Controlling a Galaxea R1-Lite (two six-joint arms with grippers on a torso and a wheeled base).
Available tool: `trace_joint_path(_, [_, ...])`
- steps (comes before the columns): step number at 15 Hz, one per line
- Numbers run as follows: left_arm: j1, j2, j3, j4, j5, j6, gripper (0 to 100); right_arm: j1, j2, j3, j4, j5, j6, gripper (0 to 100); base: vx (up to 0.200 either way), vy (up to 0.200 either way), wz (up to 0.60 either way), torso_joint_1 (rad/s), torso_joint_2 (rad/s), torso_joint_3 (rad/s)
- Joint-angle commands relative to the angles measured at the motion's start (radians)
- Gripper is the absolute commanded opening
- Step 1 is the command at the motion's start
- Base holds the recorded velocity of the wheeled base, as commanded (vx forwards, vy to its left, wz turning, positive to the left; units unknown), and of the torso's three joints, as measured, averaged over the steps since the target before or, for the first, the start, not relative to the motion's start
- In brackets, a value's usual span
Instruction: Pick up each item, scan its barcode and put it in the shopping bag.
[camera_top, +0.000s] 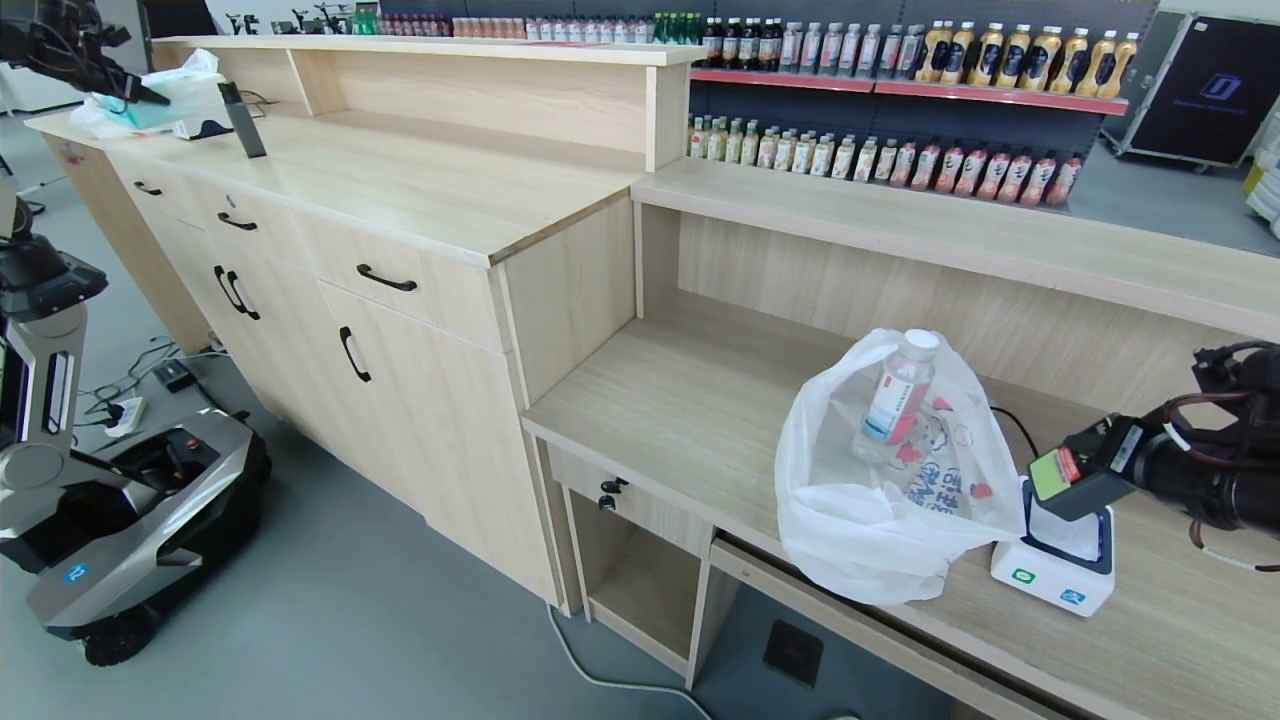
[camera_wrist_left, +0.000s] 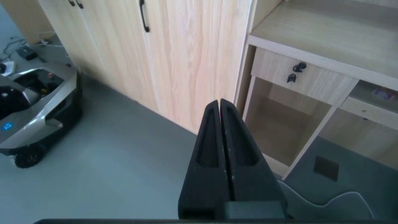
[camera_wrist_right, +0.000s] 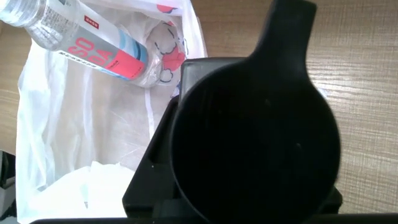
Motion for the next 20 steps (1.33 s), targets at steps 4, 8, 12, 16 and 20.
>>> trace_joint_path(4, [0.0, 0.0, 0.0, 0.0, 0.0, 0.0, 0, 0.0, 0.002, 0.0, -0.002, -0.002, 0.0, 0, 0.0, 0.0, 0.0, 0.0, 0.0, 0.0])
trace_joint_path(8, [0.0, 0.0, 0.0, 0.0, 0.0, 0.0, 0, 0.0, -0.007, 0.003, -0.008, 0.008, -0.003, 0, 0.0, 0.0, 0.0, 0.0, 0.0, 0.0])
trace_joint_path(12, [0.0, 0.0, 0.0, 0.0, 0.0, 0.0, 0, 0.049, -0.044, 0.029, -0.235, 0.081, -0.483, 0, 0.0, 0.0, 0.0, 0.0, 0.0, 0.0])
trace_joint_path(16, [0.0, 0.0, 0.0, 0.0, 0.0, 0.0, 0, 0.024, -0.05, 0.086, -0.355, 0.09, -0.893, 0, 0.0, 0.0, 0.0, 0.0, 0.0, 0.0])
trace_joint_path(20, [0.0, 0.0, 0.0, 0.0, 0.0, 0.0, 0, 0.029, -0.05, 0.095, -0.408, 0.198, -0.931, 0, 0.0, 0.0, 0.3, 0.001, 0.0, 0.004])
